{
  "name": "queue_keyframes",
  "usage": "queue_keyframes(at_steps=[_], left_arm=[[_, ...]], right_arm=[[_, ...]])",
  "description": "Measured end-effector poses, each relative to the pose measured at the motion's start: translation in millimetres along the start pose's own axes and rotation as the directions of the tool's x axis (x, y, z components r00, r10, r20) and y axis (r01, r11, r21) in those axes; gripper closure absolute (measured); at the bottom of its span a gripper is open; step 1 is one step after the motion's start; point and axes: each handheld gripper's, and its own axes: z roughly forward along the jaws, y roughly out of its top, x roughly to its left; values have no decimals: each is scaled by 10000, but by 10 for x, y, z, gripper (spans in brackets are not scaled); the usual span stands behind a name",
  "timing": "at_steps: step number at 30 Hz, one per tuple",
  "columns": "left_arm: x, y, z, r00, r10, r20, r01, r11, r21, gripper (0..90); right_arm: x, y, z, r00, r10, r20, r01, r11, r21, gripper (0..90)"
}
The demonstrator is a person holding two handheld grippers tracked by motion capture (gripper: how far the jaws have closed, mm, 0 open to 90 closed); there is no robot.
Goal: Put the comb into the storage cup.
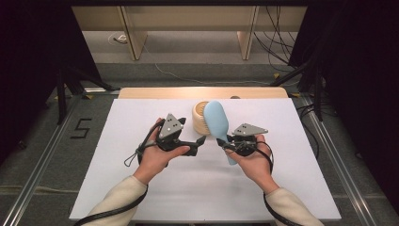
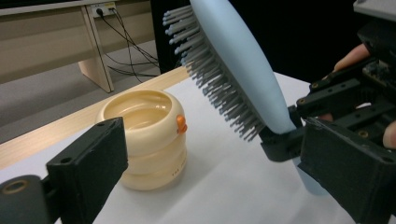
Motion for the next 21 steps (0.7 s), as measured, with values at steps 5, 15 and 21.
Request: queue_keyframes(at_steps=[5, 15, 21], left_arm=[[-11, 78, 79, 9999, -66, 76, 66, 9999, -113, 70], [10, 165, 247, 9990, -419, 155, 420, 9991, -63, 46], [-6, 193, 341, 9983, -527, 236, 527, 9986, 7, 0]], right_arm=[[17, -4, 10, 10000, -4, -55, 5, 10000, 23, 704], [44, -5, 25, 9999, -57, -101, 56, 10000, -13, 703], [54, -8, 34, 9999, -40, -146, 39, 10000, -7, 703]])
